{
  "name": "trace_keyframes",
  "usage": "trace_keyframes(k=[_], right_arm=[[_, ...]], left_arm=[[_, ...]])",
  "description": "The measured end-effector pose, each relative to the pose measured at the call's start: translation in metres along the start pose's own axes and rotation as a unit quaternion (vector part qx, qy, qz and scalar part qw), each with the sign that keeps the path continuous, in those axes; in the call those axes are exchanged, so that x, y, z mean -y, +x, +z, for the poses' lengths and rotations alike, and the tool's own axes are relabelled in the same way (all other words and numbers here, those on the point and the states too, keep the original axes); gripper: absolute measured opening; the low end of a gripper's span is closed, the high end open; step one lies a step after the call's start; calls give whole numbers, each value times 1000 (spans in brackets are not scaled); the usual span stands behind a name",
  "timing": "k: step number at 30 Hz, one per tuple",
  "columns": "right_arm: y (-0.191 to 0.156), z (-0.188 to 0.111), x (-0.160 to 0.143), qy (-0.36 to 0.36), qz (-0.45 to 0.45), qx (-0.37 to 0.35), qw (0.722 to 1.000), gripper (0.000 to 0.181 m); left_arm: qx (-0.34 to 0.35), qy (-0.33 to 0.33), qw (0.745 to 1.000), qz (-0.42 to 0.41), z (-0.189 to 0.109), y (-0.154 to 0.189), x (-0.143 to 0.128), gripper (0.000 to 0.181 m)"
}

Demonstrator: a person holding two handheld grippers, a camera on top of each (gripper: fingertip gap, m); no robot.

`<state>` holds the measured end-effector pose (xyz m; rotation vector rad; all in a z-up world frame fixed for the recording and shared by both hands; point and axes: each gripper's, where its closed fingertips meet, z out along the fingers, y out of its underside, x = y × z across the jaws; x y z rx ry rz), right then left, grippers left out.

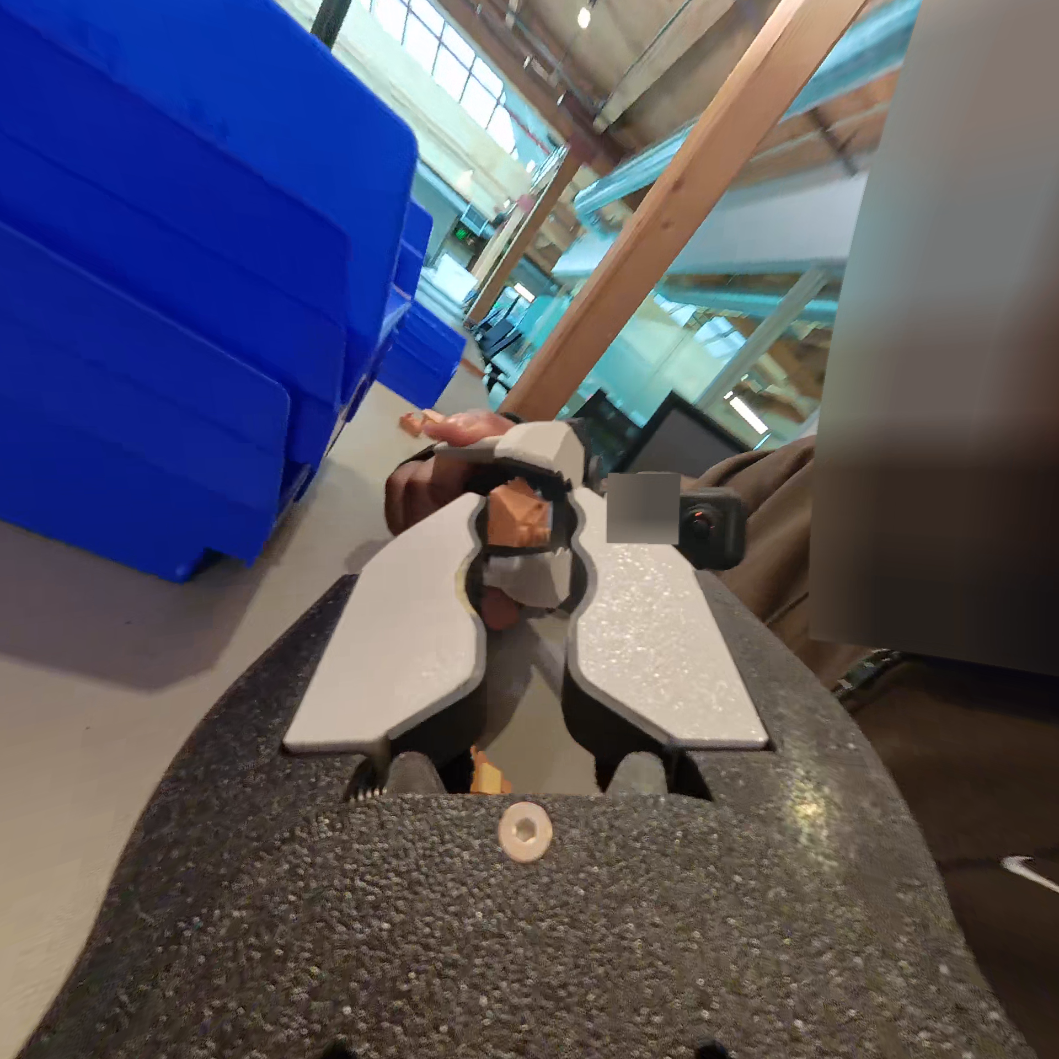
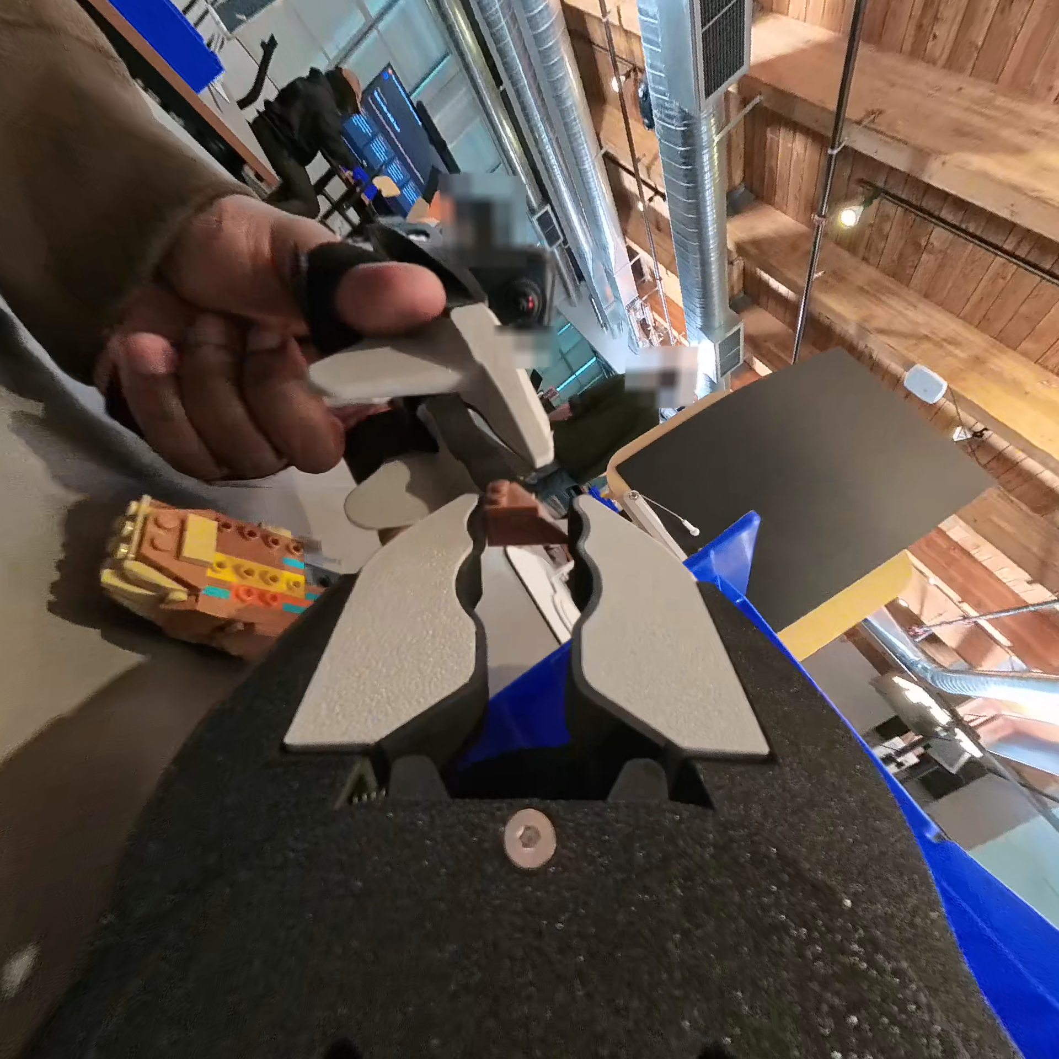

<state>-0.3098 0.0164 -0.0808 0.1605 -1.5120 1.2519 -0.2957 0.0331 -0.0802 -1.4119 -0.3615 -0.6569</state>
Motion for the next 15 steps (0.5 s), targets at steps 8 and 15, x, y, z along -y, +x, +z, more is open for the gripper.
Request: trace_keyframes(k=[8, 15], right_arm=[[-4, 4, -8, -20, 19, 15, 1000, 27], [5, 6, -16, -64, 8, -22, 998, 28]], left_arm=[[23, 11, 1000, -10, -8, -8, 5, 8], [95, 61, 993, 26, -16, -23, 20, 8]])
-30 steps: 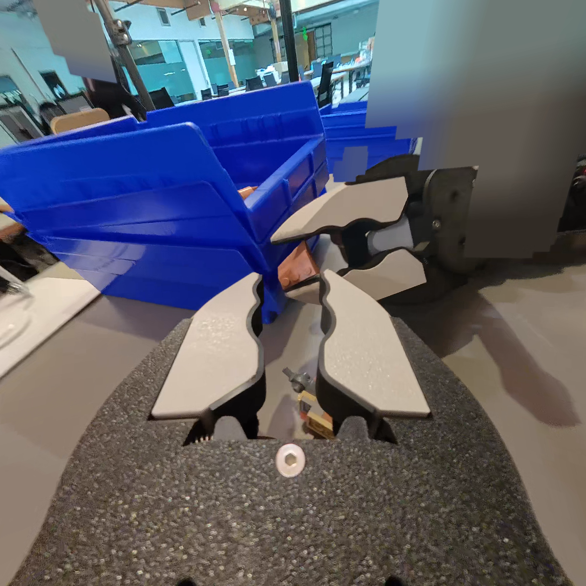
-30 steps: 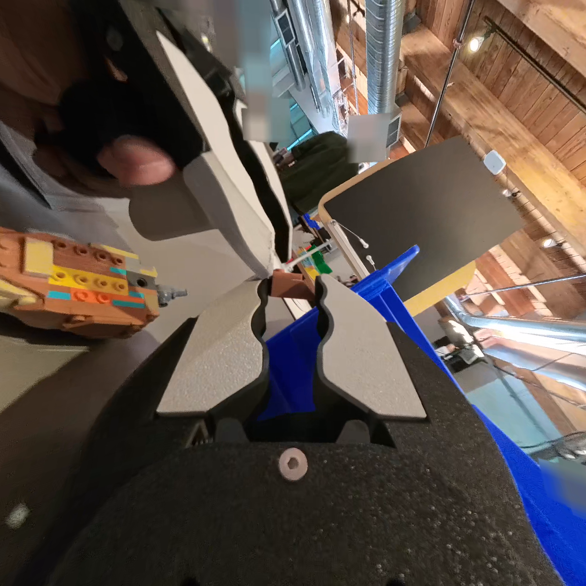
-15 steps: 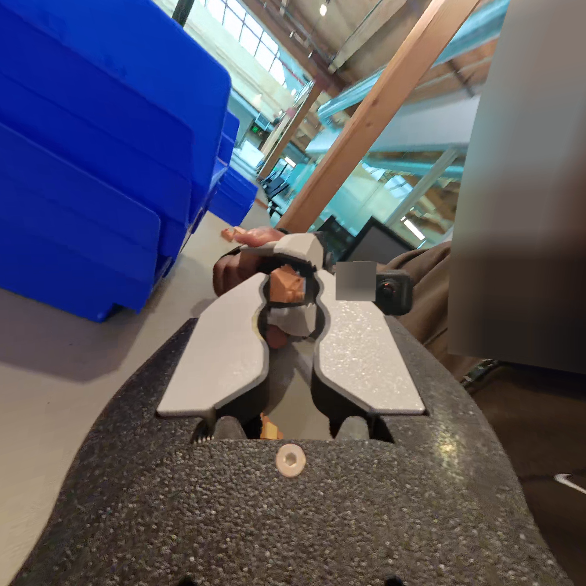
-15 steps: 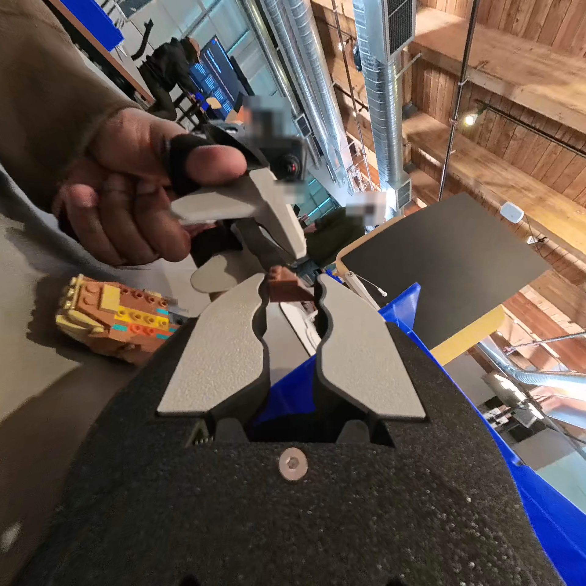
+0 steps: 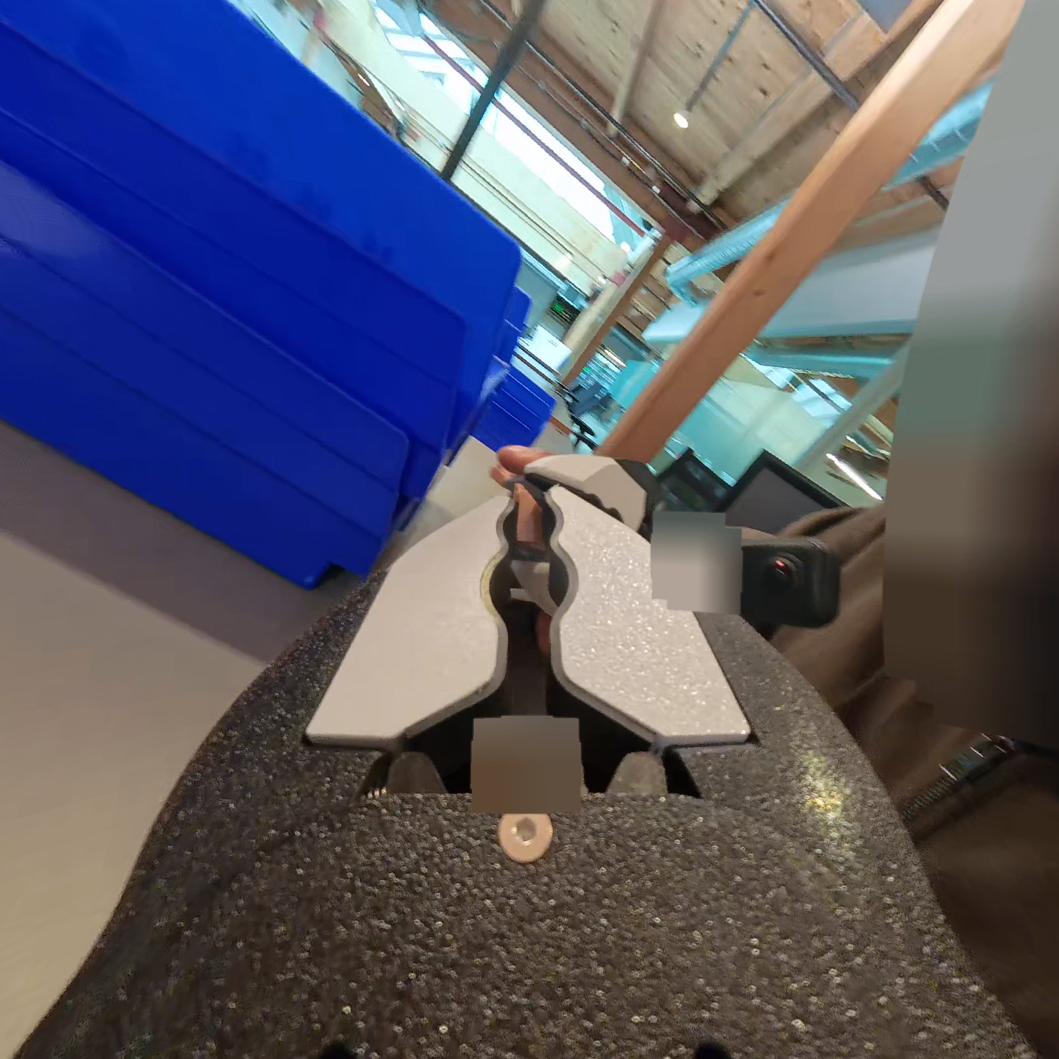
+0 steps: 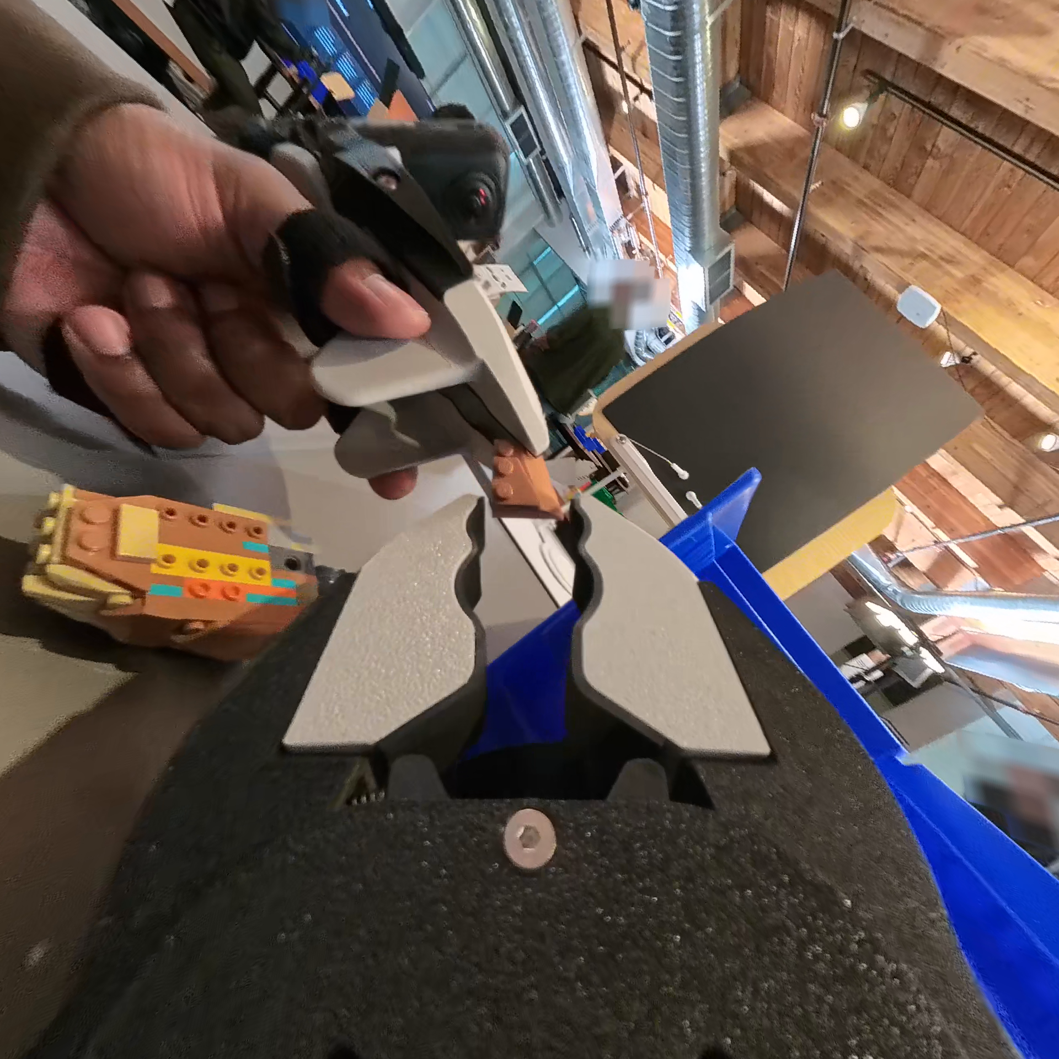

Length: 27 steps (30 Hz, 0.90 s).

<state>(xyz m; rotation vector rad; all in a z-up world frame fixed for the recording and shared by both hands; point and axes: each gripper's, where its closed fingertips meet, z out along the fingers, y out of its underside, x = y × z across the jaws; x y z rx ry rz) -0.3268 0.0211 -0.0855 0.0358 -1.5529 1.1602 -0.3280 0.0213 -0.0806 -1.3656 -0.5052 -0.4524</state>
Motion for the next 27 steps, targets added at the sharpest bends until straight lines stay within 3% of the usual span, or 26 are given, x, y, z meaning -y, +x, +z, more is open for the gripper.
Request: trace_keyframes(k=[6, 9, 20, 27], right_arm=[[1, 4, -8, -39, -51, -22, 998, 33], [8, 2, -10, -40, -46, -37, 997, 23], [1, 0, -6, -16, -77, -12, 997, 22], [0, 2, -7, -27, -99, -19, 995, 22]], left_arm=[[38, 33, 998, 23, 3, -3, 6, 8], [35, 29, 999, 1, 9, -4, -1, 8], [-2, -27, 999, -30, 10, 2, -13, 16], [32, -25, 999, 21, 8, -2, -11, 10]])
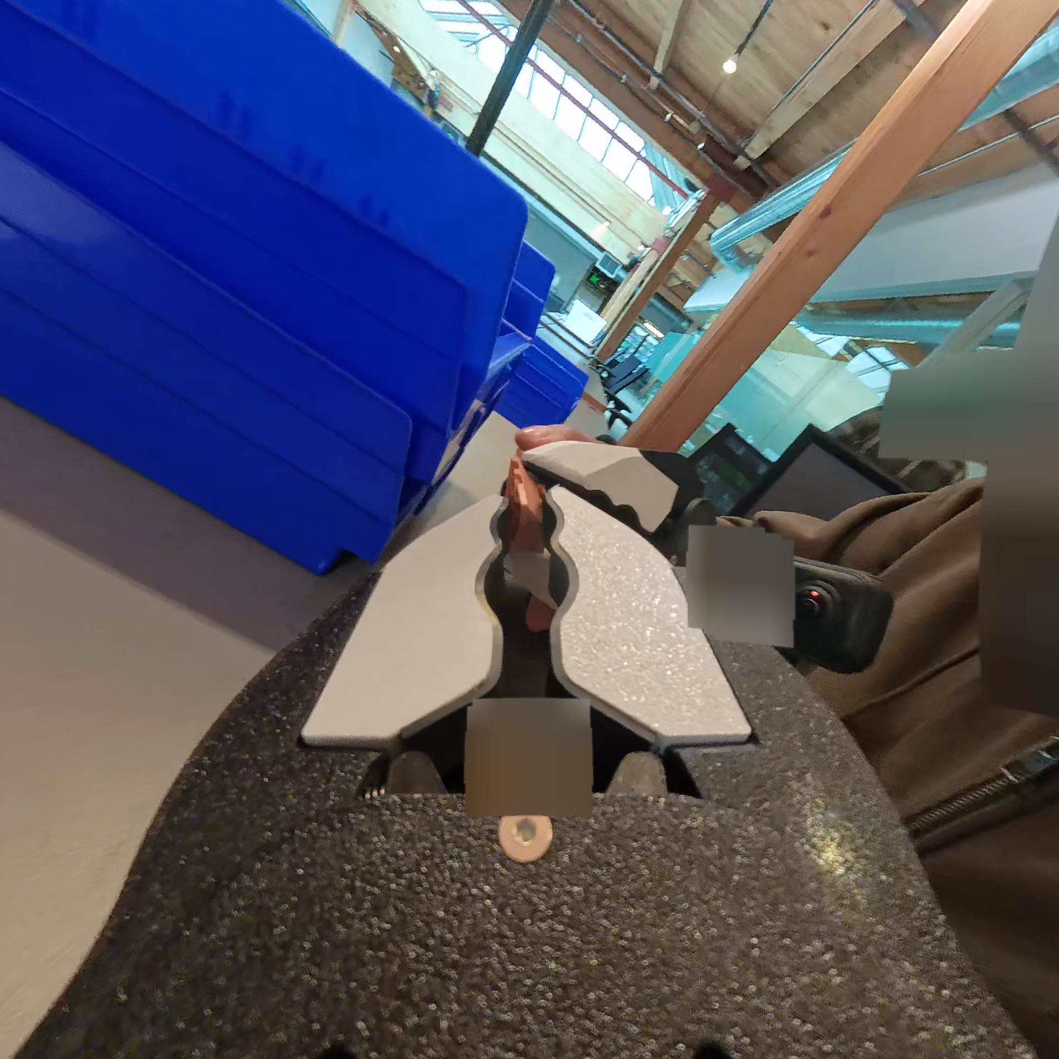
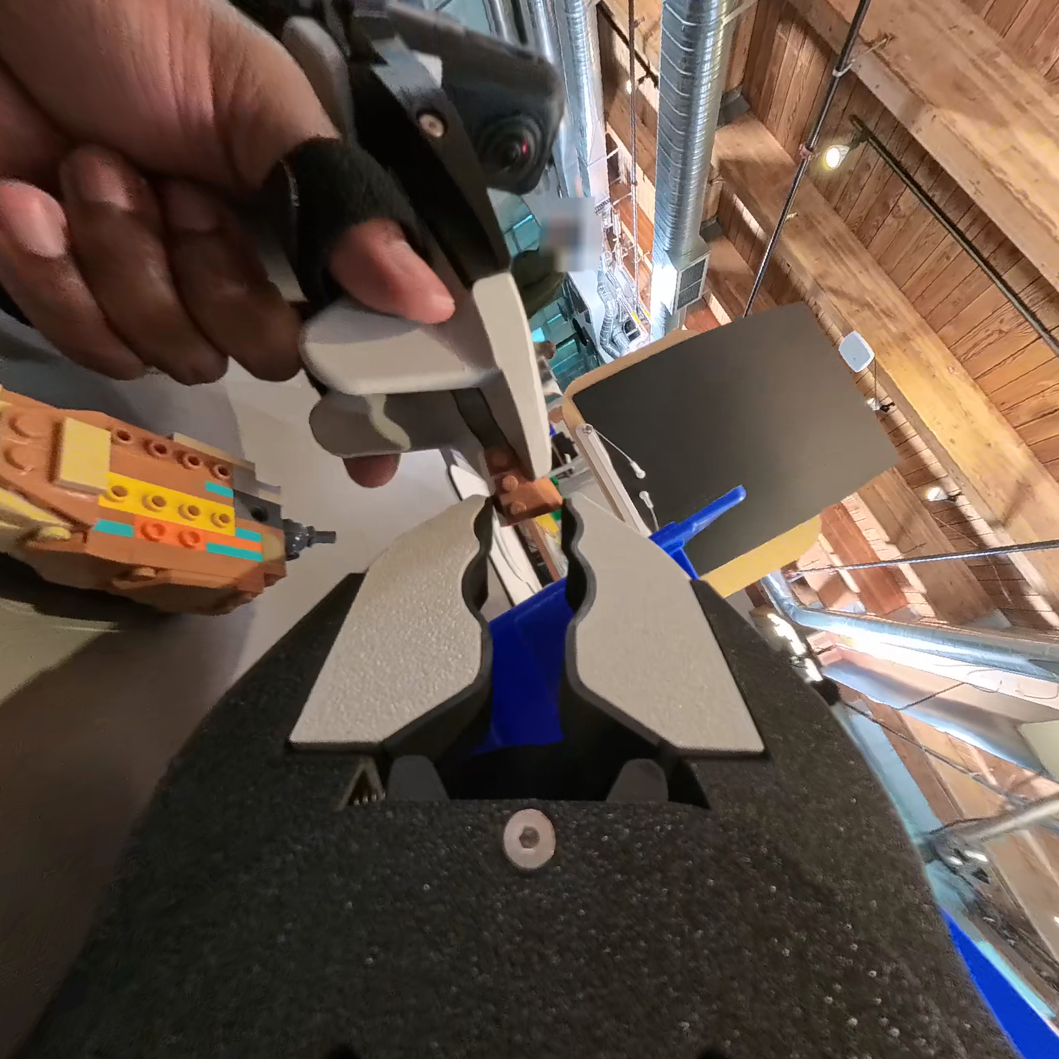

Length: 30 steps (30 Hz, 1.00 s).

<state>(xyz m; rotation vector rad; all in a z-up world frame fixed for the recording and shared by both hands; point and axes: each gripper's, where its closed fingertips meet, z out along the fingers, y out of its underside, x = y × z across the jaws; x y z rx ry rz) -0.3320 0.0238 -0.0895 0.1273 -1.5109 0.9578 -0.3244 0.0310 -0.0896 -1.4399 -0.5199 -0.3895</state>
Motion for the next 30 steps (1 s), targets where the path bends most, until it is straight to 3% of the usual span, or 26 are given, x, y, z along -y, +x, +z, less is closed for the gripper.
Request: trace_keyframes(k=[5, 10, 15, 24, 28, 30], right_arm=[[-2, 2, -3, -27, -67, -15, 997, 22], [-3, 3, -1, -27, -95, -16, 995, 18], [-3, 0, 4, -4, -68, 0, 998, 17], [-6, -8, 9, 38, 20, 62, 997, 17], [-18, -13, 17, 61, 64, 118, 989, 16], [-18, -11, 12, 38, 41, 102, 993, 16]], left_arm=[[71, 0, 996, 56, 0, -9, 1, 9], [90, 2, 993, 80, 0, -7, 1, 9], [99, -22, 983, 155, -2, -2, 1, 8], [91, -42, 972, 213, -2, 2, -3, 6], [113, -20, 965, 236, -11, -3, 9, 0], [92, -7, 972, 217, -16, 2, 16, 0]])
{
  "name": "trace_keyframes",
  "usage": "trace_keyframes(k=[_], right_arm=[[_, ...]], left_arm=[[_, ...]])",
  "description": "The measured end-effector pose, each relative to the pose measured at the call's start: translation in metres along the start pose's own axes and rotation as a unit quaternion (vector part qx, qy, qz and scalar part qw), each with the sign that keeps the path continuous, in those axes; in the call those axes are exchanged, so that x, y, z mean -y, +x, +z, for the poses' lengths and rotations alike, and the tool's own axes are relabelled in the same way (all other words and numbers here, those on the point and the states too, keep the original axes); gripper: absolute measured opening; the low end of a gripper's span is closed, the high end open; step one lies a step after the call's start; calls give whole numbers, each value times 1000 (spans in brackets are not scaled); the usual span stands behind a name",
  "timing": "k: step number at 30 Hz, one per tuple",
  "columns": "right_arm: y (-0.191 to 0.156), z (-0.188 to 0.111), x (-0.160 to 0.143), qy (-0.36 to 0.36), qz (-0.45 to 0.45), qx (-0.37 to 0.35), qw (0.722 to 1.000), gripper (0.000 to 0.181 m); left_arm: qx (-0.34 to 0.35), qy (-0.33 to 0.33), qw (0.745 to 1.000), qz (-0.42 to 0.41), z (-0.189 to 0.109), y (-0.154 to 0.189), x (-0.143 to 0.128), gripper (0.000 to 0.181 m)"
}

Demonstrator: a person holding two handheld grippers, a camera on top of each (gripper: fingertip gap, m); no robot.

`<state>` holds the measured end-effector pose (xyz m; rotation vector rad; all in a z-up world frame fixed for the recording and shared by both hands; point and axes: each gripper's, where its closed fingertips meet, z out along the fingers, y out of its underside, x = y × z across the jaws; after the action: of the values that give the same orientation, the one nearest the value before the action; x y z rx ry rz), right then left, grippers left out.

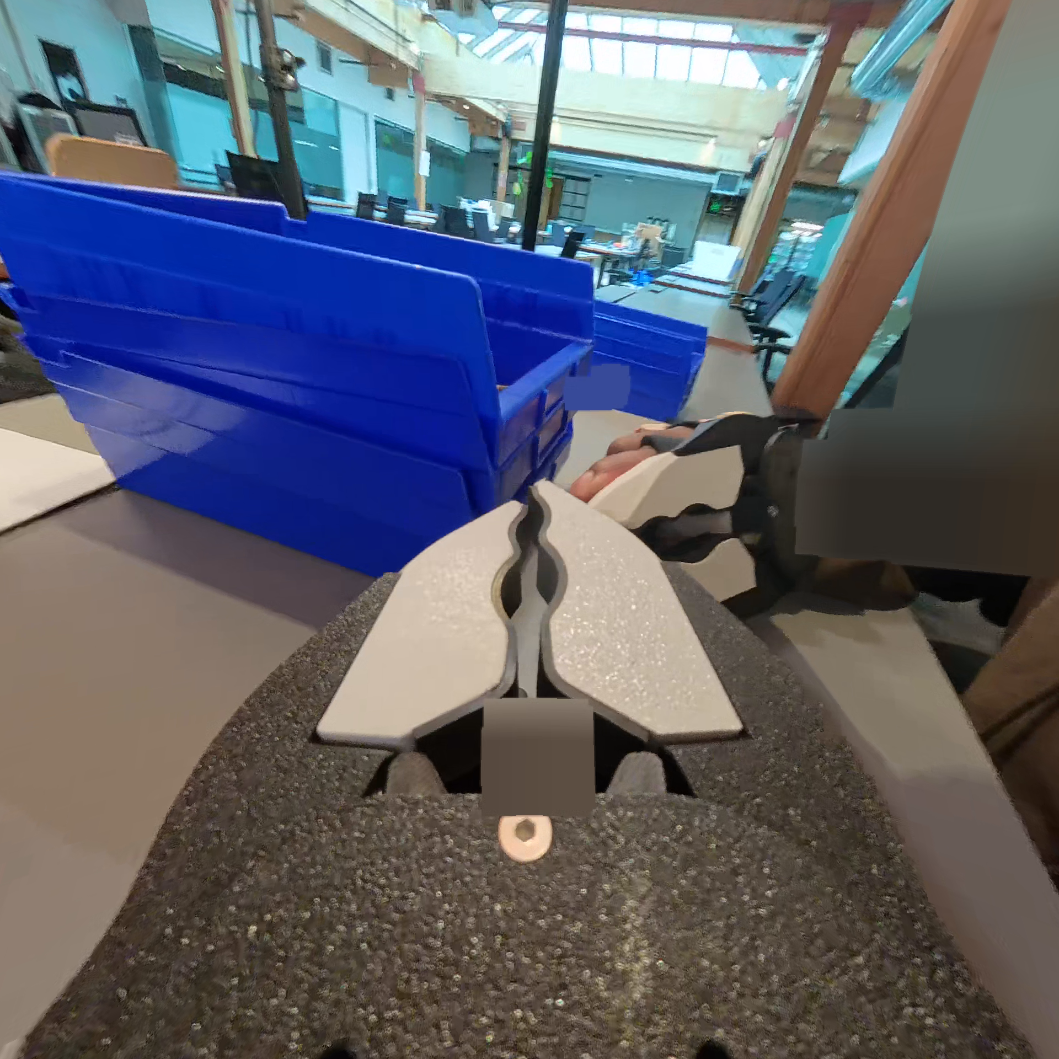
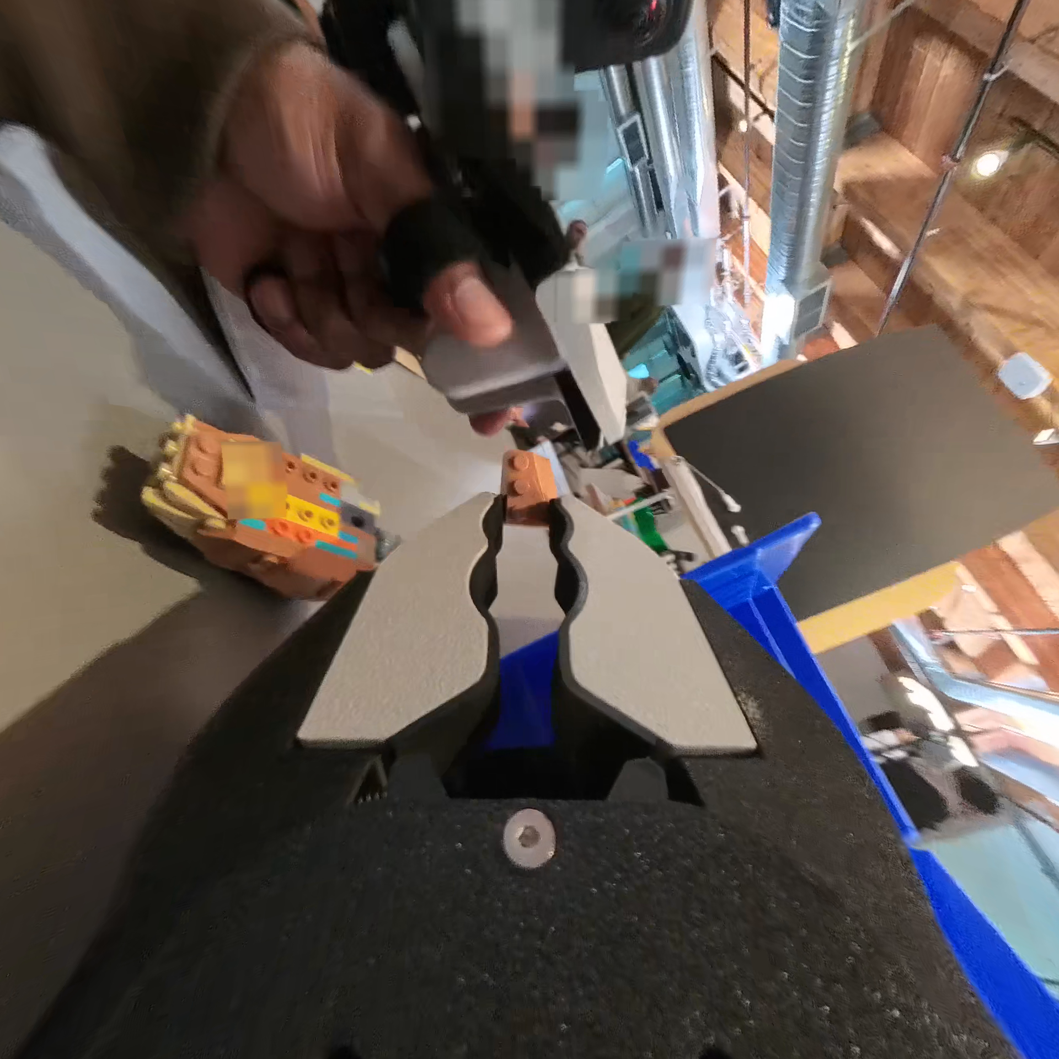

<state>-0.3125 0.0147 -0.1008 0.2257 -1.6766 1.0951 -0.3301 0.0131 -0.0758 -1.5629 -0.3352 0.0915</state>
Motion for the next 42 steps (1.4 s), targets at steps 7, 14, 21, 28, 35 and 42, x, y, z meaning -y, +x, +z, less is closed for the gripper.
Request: trace_keyframes(k=[7, 14, 21, 28, 35, 42], right_arm=[[10, -1, -4, -7, -64, -47, 997, 16], [5, 1, 0, -4, -108, -50, 993, 16], [6, 0, -1, -3, -88, -48, 995, 16], [10, -2, -4, -9, -66, -50, 997, 15], [8, -3, -4, -10, -66, -46, 997, 15], [6, -1, -3, -27, -110, -65, 991, 17]], left_arm=[[-54, -24, 983, -174, 6, 1, -12, 10], [-104, -28, 962, -253, 9, 10, -17, 10], [-117, -29, 960, -252, 7, 12, -17, 15], [-110, -61, 976, -179, 9, 18, -24, 19], [-108, -60, 980, -154, 10, 21, -24, 13], [-65, -57, 986, -139, 12, 12, -25, 12]])
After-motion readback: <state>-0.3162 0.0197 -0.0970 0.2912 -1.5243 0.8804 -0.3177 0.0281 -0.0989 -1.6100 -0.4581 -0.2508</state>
